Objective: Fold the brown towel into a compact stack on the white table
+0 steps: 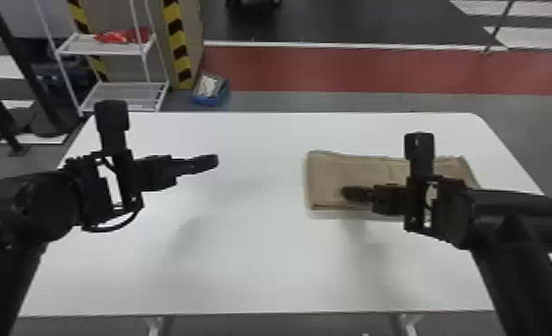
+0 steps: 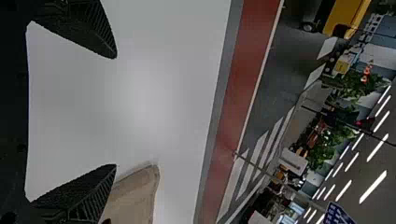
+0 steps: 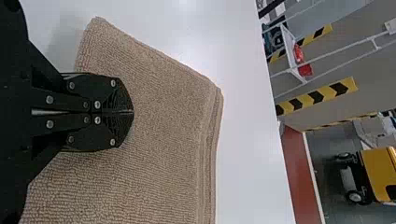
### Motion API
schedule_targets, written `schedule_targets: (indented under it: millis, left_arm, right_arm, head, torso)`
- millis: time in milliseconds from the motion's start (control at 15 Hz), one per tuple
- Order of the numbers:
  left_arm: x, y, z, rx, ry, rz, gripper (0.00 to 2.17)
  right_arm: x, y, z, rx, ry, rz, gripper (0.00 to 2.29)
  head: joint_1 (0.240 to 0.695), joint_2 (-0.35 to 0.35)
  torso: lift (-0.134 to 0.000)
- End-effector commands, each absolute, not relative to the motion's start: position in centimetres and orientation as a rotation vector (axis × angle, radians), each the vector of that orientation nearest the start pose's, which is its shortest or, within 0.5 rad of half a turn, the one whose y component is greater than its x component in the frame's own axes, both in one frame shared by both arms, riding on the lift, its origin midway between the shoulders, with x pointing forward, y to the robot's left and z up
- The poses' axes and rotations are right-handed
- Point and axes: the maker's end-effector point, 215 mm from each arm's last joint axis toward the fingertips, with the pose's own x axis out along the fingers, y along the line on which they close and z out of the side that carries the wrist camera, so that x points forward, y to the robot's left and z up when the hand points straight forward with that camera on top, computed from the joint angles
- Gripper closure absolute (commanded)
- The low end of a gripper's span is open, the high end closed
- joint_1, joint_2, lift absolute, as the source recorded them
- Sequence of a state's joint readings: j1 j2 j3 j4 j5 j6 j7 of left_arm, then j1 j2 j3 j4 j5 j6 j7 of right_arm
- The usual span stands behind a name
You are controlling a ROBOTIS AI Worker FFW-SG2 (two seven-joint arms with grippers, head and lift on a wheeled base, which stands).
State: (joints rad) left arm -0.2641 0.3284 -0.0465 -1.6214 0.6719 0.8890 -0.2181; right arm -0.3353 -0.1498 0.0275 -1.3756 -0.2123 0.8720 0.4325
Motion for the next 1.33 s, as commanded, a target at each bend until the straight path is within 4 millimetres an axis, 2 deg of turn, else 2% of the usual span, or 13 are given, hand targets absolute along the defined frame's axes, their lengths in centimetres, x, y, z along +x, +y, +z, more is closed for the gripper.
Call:
schedule_targets:
  millis: [0, 533, 667, 933, 1267]
  left_arm:
    - [59.9, 19.0, -36.7, -0.326, 0.565, -0.452, 0.04]
    - [60.2, 19.4, -36.4, -0.330, 0.548, -0.446, 0.04]
    - [60.0, 19.5, -36.7, -0.331, 0.553, -0.442, 0.04]
    - [59.7, 20.1, -36.8, -0.337, 0.551, -0.434, 0.04]
    - [59.5, 20.0, -36.8, -0.336, 0.548, -0.436, 0.04]
  right_arm:
    - [60.1, -15.3, -45.7, 0.205, 0.715, 0.467, 2.12]
    - [58.8, -7.0, -45.7, 0.164, 0.722, 0.570, 2.12]
    - [58.8, -5.0, -45.2, 0.157, 0.716, 0.595, 2.12]
    - [58.6, -3.0, -45.0, 0.158, 0.715, 0.615, 2.12]
    - [57.7, -1.6, -45.2, 0.153, 0.720, 0.639, 2.12]
  head:
    - [0.695, 0.003]
    - [0.695, 0.086]
    - [0.695, 0.104]
    - [0.695, 0.139]
    - [0.695, 0.163]
  torso:
    - [-0.120]
    - [-0.120]
    - [-0.120]
    - [-0.120]
    - [-0.120]
